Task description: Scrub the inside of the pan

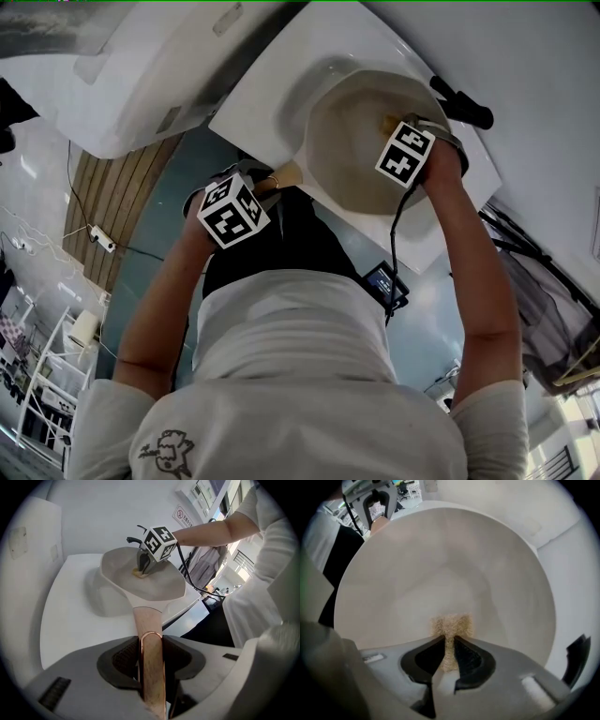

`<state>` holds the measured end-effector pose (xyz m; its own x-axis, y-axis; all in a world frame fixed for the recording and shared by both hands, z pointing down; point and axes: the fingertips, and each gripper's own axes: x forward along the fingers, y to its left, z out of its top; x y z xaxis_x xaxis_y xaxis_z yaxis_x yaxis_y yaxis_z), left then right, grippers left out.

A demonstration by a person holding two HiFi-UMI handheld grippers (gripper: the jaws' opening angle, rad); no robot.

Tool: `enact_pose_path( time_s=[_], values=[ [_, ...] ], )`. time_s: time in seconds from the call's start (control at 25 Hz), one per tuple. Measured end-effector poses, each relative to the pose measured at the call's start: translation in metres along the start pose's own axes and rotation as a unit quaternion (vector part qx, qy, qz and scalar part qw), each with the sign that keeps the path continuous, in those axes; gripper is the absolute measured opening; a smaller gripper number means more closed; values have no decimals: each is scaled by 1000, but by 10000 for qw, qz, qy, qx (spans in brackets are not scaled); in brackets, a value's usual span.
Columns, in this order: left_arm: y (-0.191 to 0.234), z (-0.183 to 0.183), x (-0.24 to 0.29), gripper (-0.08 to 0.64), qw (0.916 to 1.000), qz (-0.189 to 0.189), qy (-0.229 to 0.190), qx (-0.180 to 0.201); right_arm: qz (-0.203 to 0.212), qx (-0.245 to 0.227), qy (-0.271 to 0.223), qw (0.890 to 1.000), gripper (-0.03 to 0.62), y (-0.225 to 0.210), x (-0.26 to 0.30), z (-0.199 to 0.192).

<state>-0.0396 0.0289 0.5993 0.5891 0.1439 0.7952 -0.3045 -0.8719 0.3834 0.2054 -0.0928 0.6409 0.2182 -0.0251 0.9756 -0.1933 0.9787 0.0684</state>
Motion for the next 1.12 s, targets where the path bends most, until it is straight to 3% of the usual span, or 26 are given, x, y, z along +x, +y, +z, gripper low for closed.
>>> enact_pose_path(
  time_s=[0.2,0.44,0.84,0.96,1.12],
  values=[
    [1,-1,1,156,10000,22,1,-20,-480,-39,-537,9974,62,-23,-3,38],
    [0,0,1,156,10000,56,-15,-64,-221,-233,-1233,9919,61,1,-12,78],
    [0,-1,1,156,10000,39,-2,-80,1017,-265,-2010,9739,61,89,-20,106],
    [0,-1,1,156,10000,43,6,-86,1724,25,-2087,9627,61,111,-24,104],
    [0,0,2,155,9999,56,7,-90,2636,511,-1811,9461,61,130,-25,89]
  ],
)
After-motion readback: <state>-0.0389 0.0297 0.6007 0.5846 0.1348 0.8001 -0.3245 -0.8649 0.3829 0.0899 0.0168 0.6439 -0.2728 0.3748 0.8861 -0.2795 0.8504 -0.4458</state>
